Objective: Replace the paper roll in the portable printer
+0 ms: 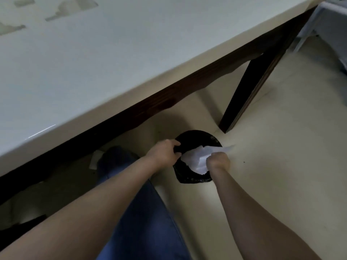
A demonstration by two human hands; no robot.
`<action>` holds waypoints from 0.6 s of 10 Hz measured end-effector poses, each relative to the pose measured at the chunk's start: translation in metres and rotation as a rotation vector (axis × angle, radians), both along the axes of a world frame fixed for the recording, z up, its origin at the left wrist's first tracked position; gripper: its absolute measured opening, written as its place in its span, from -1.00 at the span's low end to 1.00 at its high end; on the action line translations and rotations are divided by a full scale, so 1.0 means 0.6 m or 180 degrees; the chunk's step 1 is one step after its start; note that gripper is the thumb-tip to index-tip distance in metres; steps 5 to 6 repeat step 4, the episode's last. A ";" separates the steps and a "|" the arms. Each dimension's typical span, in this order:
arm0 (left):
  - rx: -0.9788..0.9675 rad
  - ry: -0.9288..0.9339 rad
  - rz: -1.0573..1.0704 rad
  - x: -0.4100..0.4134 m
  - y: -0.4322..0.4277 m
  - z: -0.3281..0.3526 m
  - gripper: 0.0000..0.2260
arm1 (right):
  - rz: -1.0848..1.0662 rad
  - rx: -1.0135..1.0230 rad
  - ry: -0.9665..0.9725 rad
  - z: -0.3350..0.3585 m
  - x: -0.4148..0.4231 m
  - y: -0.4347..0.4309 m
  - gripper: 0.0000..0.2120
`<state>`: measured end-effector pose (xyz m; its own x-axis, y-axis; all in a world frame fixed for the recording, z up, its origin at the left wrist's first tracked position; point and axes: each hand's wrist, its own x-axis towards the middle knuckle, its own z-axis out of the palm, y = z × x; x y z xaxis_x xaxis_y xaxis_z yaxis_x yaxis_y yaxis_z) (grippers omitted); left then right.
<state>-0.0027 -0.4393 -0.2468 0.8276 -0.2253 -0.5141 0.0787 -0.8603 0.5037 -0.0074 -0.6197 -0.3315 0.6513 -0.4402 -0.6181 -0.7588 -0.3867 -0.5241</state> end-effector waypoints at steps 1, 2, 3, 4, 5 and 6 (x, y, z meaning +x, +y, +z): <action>0.0028 0.0056 0.0058 0.011 0.004 -0.026 -0.55 | 0.0021 0.0521 0.0042 -0.028 0.012 0.012 -0.55; 0.0016 0.0113 0.0097 0.017 0.006 -0.036 -0.56 | 0.0115 0.0802 0.0084 -0.038 0.010 0.027 -0.44; -0.0038 0.0096 0.0103 0.017 0.009 -0.037 -0.56 | 0.0324 0.0565 0.0165 -0.044 0.006 0.032 -0.51; -0.0084 -0.0064 0.0144 0.005 0.017 -0.029 -0.58 | -0.0019 0.0480 -0.0038 -0.044 0.003 0.030 -0.63; -0.0084 -0.0064 0.0144 0.005 0.017 -0.029 -0.58 | -0.0019 0.0480 -0.0038 -0.044 0.003 0.030 -0.63; -0.0084 -0.0064 0.0144 0.005 0.017 -0.029 -0.58 | -0.0019 0.0480 -0.0038 -0.044 0.003 0.030 -0.63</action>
